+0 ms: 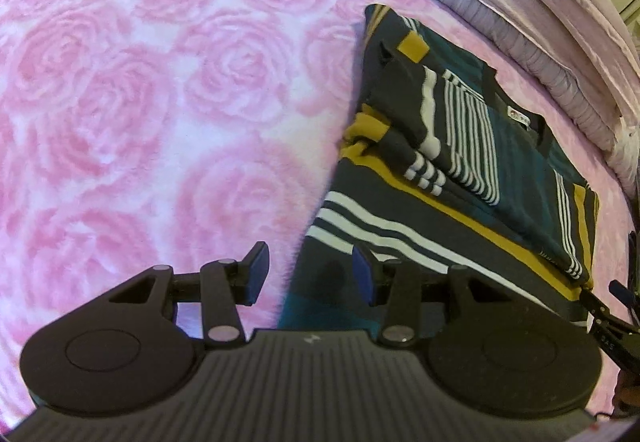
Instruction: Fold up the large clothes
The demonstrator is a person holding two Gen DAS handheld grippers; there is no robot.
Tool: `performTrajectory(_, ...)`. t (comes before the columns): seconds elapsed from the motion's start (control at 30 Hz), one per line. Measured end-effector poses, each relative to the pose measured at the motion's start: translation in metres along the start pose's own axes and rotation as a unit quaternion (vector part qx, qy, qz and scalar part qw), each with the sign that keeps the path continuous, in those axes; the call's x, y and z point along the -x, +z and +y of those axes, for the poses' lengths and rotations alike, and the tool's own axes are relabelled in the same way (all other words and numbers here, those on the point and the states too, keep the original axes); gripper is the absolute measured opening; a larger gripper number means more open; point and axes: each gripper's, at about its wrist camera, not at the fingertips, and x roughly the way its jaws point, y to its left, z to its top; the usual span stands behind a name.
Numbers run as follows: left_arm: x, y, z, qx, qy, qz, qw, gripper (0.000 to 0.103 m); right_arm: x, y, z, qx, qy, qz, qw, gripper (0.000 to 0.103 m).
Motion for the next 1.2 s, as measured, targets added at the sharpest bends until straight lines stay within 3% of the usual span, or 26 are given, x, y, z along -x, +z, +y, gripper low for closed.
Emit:
performTrajectory(0.13,-0.007,0.003,-0.014,-0.014,-0.001,0.002,0.9999,0.040,-0.028,-0.021,-0.020,0.083,-0.046,0.008,0.995,0.044)
performTrajectory(0.23,-0.010,0.006,-0.024,-0.026,0.000,-0.002,0.9997,0.040,-0.042,-0.029,-0.026,0.112,-0.036,-0.014,0.993,0.030)
performTrajectory(0.27,-0.011,0.006,-0.027,-0.030,0.001,-0.003,0.9995,0.040,-0.041,-0.033,-0.029,0.121,-0.017,-0.016,0.992,0.009)
performTrajectory(0.3,-0.012,0.007,-0.031,-0.035,0.003,-0.004,0.9994,0.040,-0.041,-0.037,-0.031,0.132,-0.004,-0.022,0.991,0.000)
performTrajectory(0.37,-0.013,0.008,-0.038,-0.045,0.004,-0.010,0.9990,0.040,-0.040,-0.042,-0.032,0.150,-0.033,-0.032,0.988,0.000)
performTrajectory(0.47,-0.017,0.007,-0.047,-0.061,0.016,-0.012,0.9980,0.040,-0.045,-0.049,-0.043,0.113,0.005,0.011,0.994,0.000)
performTrajectory(0.6,-0.011,0.010,-0.061,-0.087,0.023,-0.036,0.9953,0.038,-0.043,-0.050,-0.038,0.153,-0.017,0.038,0.987,0.005)
performTrajectory(0.67,-0.007,0.015,-0.076,-0.127,0.027,-0.061,0.9896,0.037,-0.033,-0.037,-0.052,0.091,0.016,0.041,0.995,0.005)
performTrajectory(0.73,-0.006,0.022,-0.092,-0.166,0.024,-0.089,0.9819,0.037,-0.017,-0.021,-0.072,-0.008,0.063,0.014,0.998,0.007)
performTrajectory(0.83,-0.017,0.035,-0.114,-0.204,0.008,-0.130,0.9703,0.038,-0.013,-0.007,-0.090,-0.126,0.121,-0.046,0.984,0.019)
performTrajectory(0.87,-0.027,0.039,-0.118,-0.210,0.011,-0.133,0.9687,0.038,-0.019,-0.005,-0.091,-0.147,0.131,-0.053,0.979,0.028)
performTrajectory(0.93,-0.056,0.044,-0.120,-0.215,0.022,-0.103,0.9710,0.038,-0.050,-0.006,-0.088,-0.171,0.132,-0.026,0.976,0.036)
performTrajectory(0.97,-0.072,0.044,-0.119,-0.215,0.040,-0.080,0.9724,0.037,-0.076,-0.010,-0.084,-0.171,0.126,0.023,0.977,0.037)
performTrajectory(1.03,-0.080,0.035,-0.116,-0.233,0.050,-0.089,0.9672,0.037,-0.084,-0.016,-0.090,-0.184,0.134,-0.005,0.974,0.042)
performTrajectory(1.1,-0.067,0.026,-0.119,-0.238,0.062,-0.095,0.9646,0.035,-0.076,-0.011,-0.094,-0.173,0.135,0.010,0.975,0.043)
performTrajectory(1.2,-0.039,0.002,-0.114,-0.222,0.061,-0.099,0.9681,0.034,-0.049,-0.018,-0.102,-0.164,0.126,-0.012,0.978,0.043)
